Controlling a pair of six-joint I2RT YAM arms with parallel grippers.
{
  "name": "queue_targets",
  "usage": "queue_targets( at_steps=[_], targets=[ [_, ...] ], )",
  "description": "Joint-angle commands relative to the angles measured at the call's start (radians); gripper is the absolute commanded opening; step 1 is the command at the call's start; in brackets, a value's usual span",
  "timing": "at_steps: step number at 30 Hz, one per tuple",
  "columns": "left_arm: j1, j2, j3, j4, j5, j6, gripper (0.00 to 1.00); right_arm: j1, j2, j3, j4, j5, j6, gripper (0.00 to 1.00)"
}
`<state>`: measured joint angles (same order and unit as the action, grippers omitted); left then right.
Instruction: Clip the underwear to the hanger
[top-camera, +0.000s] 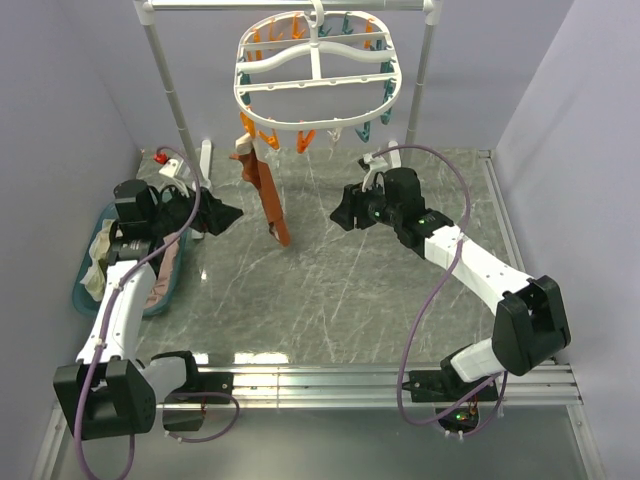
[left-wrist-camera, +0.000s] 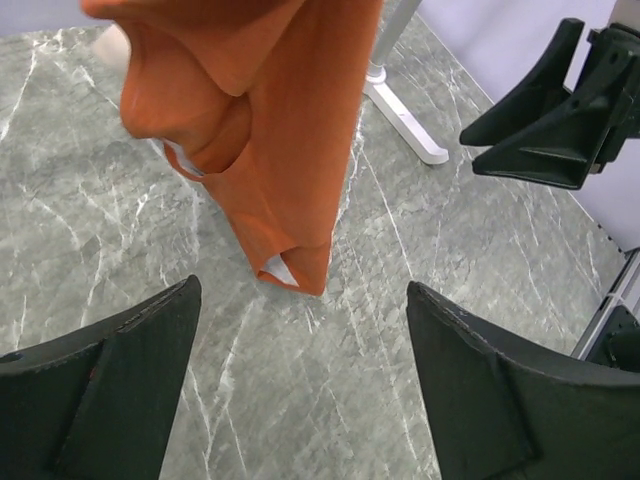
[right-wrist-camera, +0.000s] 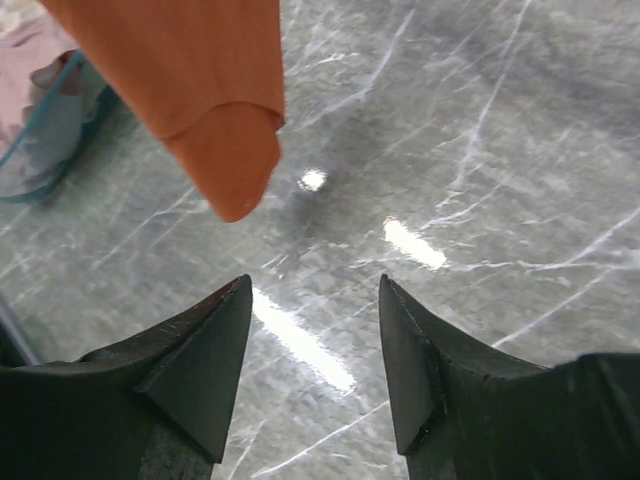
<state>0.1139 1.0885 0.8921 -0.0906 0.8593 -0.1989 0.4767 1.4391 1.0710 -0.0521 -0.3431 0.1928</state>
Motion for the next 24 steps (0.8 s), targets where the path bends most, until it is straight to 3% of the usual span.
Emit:
queue_targets(
  at_steps=[1,9,12,18,24],
  targets=[
    [-0.020,-0.036,0.010,0.002,0.021,0.064,0.87,-0.013,0.000,0.006,0.041,-0.048,0.059,0.60],
    [-0.077,-0.131,0.034,0.026,-0.016,0.134,0.80,-0.027,-0.055,-0.031,0.035,-0.070,0.088,0.55],
    [-0.149,-0.177,0.050,0.046,-0.045,0.148,0.80,-0.039,-0.106,-0.071,0.050,-0.066,0.092,0.55],
    [-0.296,-0.203,0.100,0.116,-0.207,0.124,0.79,-0.044,-0.232,-0.146,0.159,-0.022,0.088,0.55],
    [-0.465,-0.125,0.180,0.210,-0.411,0.076,0.69,-0.043,-0.253,-0.122,0.282,0.018,0.071,0.53]
  ],
)
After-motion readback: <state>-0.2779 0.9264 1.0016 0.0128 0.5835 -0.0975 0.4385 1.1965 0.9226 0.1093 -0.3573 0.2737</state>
